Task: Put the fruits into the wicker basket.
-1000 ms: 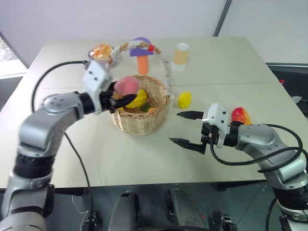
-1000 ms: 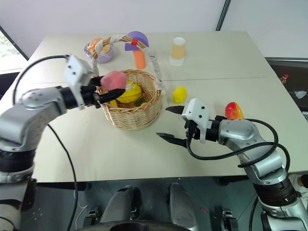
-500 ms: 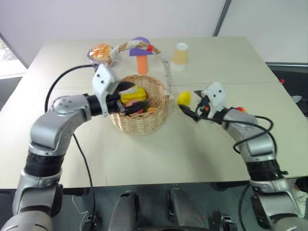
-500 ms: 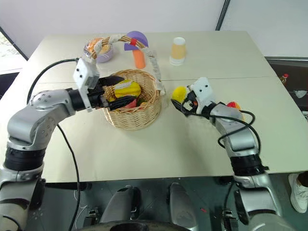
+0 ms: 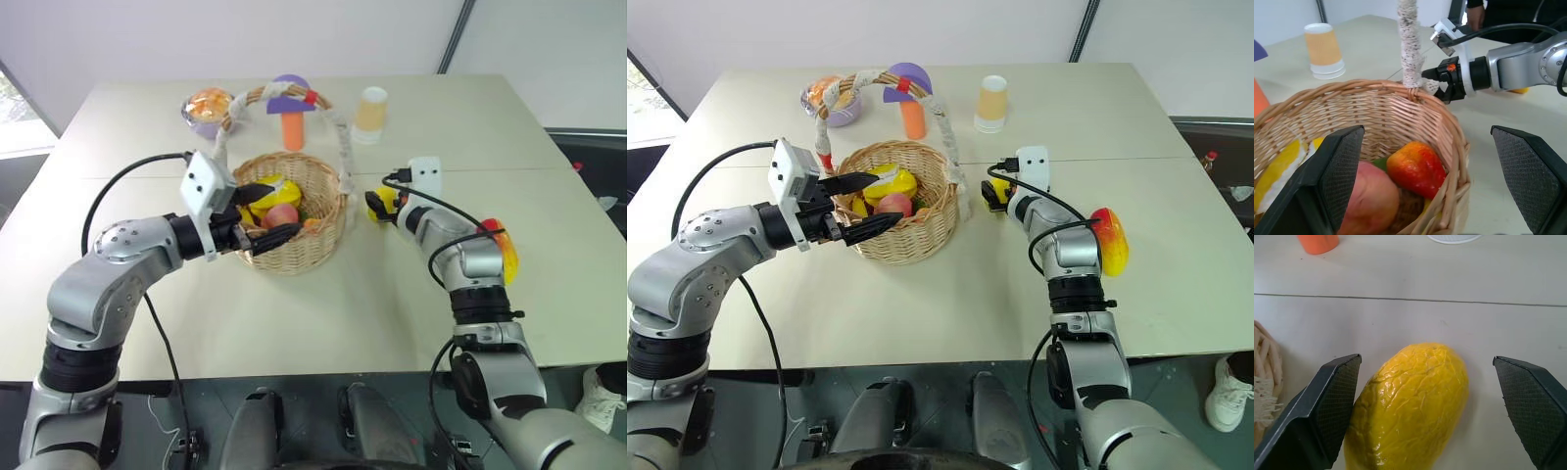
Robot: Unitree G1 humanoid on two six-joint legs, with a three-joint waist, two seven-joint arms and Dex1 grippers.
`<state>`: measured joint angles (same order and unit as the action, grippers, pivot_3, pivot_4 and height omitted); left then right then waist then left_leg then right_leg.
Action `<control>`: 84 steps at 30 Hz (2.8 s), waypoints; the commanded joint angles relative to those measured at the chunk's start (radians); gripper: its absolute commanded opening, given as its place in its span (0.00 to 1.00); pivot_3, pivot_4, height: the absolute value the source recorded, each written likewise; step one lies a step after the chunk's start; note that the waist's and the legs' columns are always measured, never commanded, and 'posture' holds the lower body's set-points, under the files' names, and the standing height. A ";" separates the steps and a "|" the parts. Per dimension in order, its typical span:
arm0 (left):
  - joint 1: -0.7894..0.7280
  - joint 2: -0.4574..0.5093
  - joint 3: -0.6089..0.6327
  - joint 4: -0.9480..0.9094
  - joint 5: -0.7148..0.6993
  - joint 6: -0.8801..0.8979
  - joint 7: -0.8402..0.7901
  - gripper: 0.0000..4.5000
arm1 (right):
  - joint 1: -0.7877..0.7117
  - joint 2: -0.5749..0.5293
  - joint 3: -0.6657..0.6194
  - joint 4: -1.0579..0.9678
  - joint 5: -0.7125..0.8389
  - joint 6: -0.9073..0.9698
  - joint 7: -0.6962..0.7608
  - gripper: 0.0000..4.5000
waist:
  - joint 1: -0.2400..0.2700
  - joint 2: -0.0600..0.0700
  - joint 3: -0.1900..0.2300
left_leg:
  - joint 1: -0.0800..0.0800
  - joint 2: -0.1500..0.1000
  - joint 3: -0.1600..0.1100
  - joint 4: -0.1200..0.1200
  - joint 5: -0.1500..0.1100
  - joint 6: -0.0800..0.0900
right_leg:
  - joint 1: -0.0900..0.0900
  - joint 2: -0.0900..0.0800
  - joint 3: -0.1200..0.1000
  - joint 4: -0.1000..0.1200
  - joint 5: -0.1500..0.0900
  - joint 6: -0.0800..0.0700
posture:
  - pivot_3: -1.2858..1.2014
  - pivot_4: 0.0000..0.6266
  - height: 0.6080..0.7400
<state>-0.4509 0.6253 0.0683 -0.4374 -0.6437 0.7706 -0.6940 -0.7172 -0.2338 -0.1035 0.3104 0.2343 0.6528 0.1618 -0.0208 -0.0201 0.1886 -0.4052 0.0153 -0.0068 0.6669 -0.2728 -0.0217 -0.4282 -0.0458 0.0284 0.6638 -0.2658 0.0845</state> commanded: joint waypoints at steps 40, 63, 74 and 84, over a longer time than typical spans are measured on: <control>0.255 0.136 0.320 -0.045 -0.177 -0.068 -0.124 1.00 | -0.089 -0.022 0.394 -0.475 -0.026 -0.011 0.355 0.66 | -0.013 0.000 0.001 | 0.003 0.003 0.000 -0.002 0.000 0.000 | 0.001 -0.001 0.000 0.000 -0.001 -0.002 | 0.52 0.24 1.00; -0.002 -0.076 -0.221 -0.096 -0.044 -0.129 -0.109 1.00 | 0.587 -0.508 -0.275 -0.673 0.025 0.194 0.301 0.99 | -0.005 0.001 0.000 | 0.002 0.000 0.001 -0.001 -0.001 0.001 | 0.004 0.003 0.000 -0.005 -0.001 -0.001 | 0.52 0.24 1.00; -0.042 -0.126 -0.282 -0.050 0.035 -0.158 -0.147 1.00 | 0.548 -0.385 -0.252 -0.563 0.021 0.210 0.201 0.99 | -0.018 0.002 0.000 | 0.007 0.001 0.001 -0.002 -0.001 0.001 | 0.006 0.006 0.004 -0.001 -0.001 -0.001 | 0.52 0.24 1.00; -0.005 -0.097 -0.203 -0.052 0.039 -0.153 -0.123 1.00 | 0.505 -0.429 -0.198 -0.582 0.019 0.146 0.250 0.40 | -0.018 0.002 0.000 | 0.007 0.001 0.001 -0.002 -0.001 0.001 | 0.006 0.005 0.004 -0.001 -0.001 -0.001 | 0.52 0.24 1.00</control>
<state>-0.4620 0.5139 -0.1903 -0.4725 -0.6002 0.6356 -0.8269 -0.1989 -0.6216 -0.3115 -0.2149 0.2651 0.8542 0.3839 -0.0383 -0.0184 0.1882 -0.3983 0.0160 -0.0061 0.6650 -0.2735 -0.0204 -0.4225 -0.0407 0.0327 0.6629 -0.2673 0.0835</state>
